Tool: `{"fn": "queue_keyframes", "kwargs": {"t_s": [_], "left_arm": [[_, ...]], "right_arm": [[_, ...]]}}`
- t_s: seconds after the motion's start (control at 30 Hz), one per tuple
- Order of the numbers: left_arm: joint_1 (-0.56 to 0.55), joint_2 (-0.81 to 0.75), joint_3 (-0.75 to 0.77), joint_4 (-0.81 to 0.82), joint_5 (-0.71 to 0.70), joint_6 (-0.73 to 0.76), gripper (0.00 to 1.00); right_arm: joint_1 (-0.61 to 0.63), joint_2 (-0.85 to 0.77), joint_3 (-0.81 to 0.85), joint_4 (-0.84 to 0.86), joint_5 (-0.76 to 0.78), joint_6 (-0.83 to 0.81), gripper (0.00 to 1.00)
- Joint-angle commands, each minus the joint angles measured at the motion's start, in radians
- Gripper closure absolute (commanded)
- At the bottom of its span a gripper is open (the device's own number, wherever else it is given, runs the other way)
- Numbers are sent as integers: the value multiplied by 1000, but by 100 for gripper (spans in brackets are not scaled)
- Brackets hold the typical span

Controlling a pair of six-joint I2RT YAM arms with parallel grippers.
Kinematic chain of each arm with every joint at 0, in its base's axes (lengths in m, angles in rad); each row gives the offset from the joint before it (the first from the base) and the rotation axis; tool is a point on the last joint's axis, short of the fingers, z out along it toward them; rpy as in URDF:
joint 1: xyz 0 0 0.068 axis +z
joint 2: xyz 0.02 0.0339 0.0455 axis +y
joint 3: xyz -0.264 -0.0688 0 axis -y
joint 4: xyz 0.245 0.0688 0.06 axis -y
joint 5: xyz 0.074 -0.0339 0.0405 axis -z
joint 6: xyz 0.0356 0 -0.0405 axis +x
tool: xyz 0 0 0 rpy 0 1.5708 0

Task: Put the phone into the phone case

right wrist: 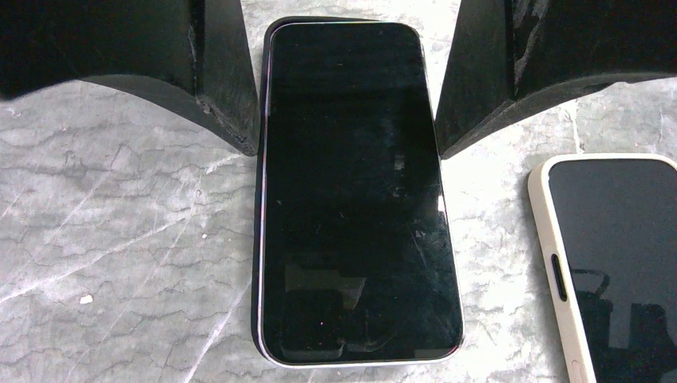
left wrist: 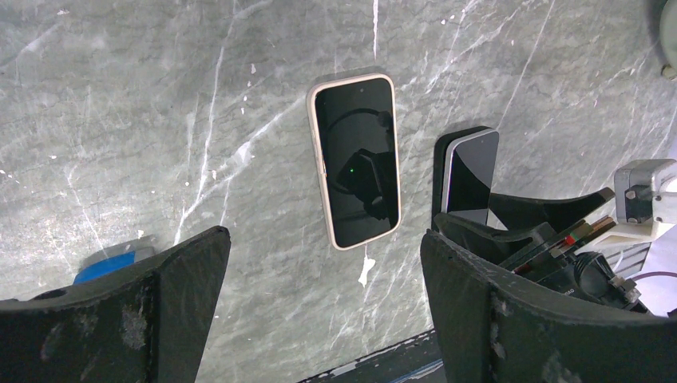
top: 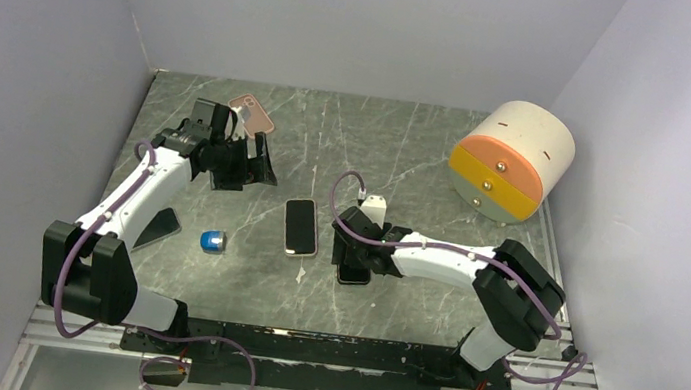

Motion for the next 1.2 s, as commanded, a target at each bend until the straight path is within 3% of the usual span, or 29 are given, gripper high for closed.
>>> {"fn": "queue_keyframes", "kwargs": {"t_s": [0.0,0.03,0.2,0.6,1.17], "left_arm": [[4,-25,-3,29,12,-1,6],[4,-25,-2,30,12,-1,6],[4,-26,-4,30,13,-1,6],[4,-32,-6,30,15,-3,6],[4,-29,-10,36,26,-7,6]], "right_arm": [[-2,-7,-11,-14,6,-2,18],[-1,-10,-5,-20,5,-3,14],[-10,-49,11,-28,-4,-9,11],[-30,-99,-16,-6,-15,-9,17],[-30,-25,-43,2,-56,0,17]]}}
